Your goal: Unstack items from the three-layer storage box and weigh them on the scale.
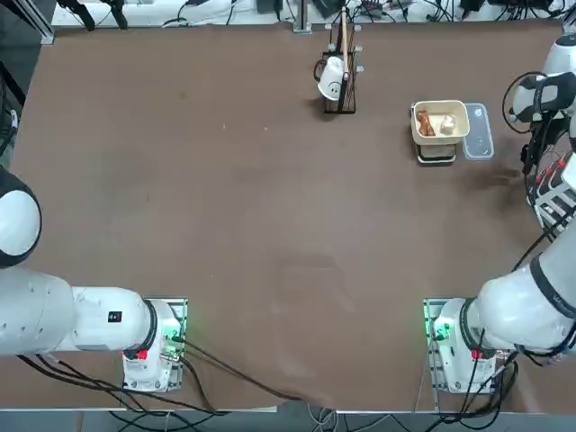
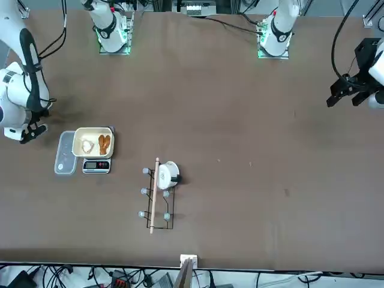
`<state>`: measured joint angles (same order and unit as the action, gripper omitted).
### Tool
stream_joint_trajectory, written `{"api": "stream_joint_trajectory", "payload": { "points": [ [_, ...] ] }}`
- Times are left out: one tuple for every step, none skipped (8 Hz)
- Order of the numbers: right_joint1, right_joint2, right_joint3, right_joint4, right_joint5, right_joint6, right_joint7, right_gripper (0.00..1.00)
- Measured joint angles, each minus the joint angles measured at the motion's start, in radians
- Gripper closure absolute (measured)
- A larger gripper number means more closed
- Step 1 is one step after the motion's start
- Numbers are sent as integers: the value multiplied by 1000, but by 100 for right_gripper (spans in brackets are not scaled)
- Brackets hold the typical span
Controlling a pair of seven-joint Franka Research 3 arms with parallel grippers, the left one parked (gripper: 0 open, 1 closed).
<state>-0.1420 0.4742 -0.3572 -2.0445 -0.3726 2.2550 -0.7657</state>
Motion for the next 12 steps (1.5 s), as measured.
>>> {"api": "stream_joint_trajectory", "payload": {
  "points": [
    [-10, 7, 0, -2, -12, 16, 0, 53],
    [-23, 8, -1, -7, -18, 24, 0, 53],
    [-33, 8, -1, -14, -21, 27, 0, 53],
    [-41, 9, -1, -20, -22, 29, 0, 53],
    [-45, 8, 0, -22, -22, 35, 0, 53],
    [-45, 9, 0, -23, -22, 35, 0, 53],
    [-45, 9, 0, -23, -22, 36, 0, 53],
    [-45, 13, 0, -25, -22, 42, 0, 53],
    [-46, 19, 0, -25, -22, 51, 0, 55],
    [-47, 22, 0, -25, -22, 55, 0, 57],
    [-47, 23, 0, -25, -22, 55, 0, 61],
    [-47, 24, 0, -25, -22, 56, 0, 69]
  ]
}}
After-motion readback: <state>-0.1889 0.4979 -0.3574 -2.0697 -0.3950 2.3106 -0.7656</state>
